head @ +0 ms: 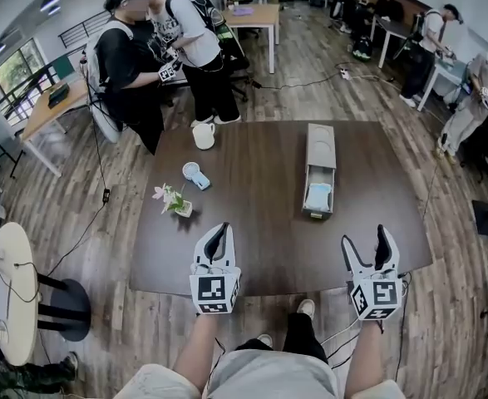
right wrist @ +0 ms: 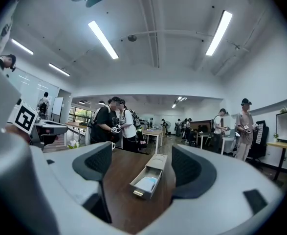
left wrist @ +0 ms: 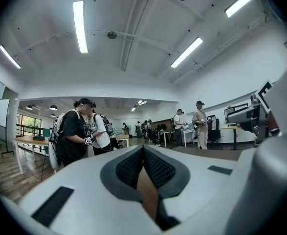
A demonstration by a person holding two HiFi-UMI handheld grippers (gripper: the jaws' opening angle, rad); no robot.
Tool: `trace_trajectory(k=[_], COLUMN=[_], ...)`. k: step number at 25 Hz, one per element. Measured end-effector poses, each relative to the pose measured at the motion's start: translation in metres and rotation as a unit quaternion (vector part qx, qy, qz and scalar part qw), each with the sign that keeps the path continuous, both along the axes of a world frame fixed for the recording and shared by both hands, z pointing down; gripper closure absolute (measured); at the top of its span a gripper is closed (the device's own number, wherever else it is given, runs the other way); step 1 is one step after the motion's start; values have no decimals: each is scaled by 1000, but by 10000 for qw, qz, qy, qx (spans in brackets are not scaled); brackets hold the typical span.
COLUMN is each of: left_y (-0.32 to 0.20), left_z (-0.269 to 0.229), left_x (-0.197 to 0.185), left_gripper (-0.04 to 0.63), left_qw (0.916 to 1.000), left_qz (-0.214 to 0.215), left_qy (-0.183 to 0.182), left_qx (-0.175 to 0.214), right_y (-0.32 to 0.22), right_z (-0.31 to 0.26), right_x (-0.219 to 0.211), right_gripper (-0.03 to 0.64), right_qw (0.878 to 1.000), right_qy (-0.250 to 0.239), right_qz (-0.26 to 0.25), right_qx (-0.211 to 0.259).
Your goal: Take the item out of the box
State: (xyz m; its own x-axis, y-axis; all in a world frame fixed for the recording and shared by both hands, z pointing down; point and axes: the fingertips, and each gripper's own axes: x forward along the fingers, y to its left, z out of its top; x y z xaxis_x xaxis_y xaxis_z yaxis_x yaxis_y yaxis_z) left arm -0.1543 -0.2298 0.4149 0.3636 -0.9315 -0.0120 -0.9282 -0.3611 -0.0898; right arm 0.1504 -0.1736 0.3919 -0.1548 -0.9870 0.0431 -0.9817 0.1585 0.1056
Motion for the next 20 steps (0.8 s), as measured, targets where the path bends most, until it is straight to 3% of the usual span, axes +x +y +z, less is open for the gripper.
trace_trajectory(k=[20], left_y=[-106], left_z=[-20], left_x=[93], left_gripper=[595], left_qw=[9947], left_qz=[-1009], left_qy=[-149], left_qx=[103], right_y=[-176], right_z=[-9], right_x=[105], right_gripper=[235], right_qw=[9942], right_qy=[-307], right_qz=[-1010], right_qx=[223])
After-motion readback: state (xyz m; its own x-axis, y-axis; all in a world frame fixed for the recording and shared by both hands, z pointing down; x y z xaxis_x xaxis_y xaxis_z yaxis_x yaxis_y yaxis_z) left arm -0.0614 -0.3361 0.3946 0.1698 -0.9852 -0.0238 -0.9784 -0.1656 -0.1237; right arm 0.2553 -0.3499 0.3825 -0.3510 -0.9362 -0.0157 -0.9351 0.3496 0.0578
